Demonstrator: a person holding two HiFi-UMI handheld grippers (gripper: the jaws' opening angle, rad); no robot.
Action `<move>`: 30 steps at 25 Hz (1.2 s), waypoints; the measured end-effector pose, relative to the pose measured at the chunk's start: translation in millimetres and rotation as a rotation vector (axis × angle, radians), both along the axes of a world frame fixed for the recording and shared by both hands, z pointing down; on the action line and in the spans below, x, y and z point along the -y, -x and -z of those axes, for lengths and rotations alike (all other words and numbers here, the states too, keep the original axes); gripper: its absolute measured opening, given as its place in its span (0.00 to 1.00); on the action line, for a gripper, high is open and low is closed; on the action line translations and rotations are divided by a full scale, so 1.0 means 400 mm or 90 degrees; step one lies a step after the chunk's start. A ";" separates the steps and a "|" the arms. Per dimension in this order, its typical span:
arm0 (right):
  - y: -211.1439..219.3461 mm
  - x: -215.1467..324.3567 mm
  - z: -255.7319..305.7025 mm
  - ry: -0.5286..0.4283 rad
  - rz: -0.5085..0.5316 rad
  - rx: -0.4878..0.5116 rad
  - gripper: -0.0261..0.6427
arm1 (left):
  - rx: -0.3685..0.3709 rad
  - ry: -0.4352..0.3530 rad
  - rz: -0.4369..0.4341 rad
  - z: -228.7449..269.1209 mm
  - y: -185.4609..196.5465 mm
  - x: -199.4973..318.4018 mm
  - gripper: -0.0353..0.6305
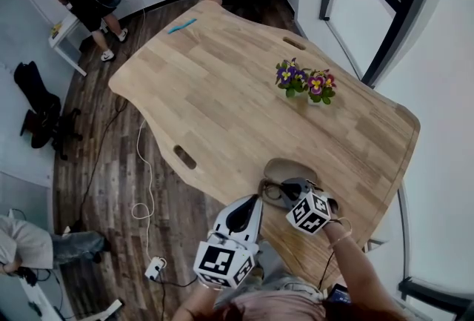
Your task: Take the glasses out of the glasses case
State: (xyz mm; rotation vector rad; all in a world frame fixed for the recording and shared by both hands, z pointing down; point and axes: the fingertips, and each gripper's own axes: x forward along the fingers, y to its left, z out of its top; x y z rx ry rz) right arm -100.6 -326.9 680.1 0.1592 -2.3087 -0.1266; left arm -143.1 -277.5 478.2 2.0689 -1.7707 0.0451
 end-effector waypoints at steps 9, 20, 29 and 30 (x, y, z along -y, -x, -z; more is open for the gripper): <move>-0.005 -0.006 0.021 0.001 0.015 0.017 0.06 | 0.001 0.001 0.017 0.001 0.014 -0.001 0.05; -0.029 0.008 0.113 -0.025 -0.057 0.088 0.06 | 0.013 -0.013 0.010 0.026 0.004 -0.014 0.06; -0.052 -0.001 0.176 -0.059 -0.081 0.112 0.06 | 0.018 -0.030 0.005 0.056 -0.004 -0.032 0.05; -0.054 -0.002 0.185 -0.060 -0.086 0.118 0.06 | 0.019 -0.033 0.004 0.059 -0.004 -0.034 0.06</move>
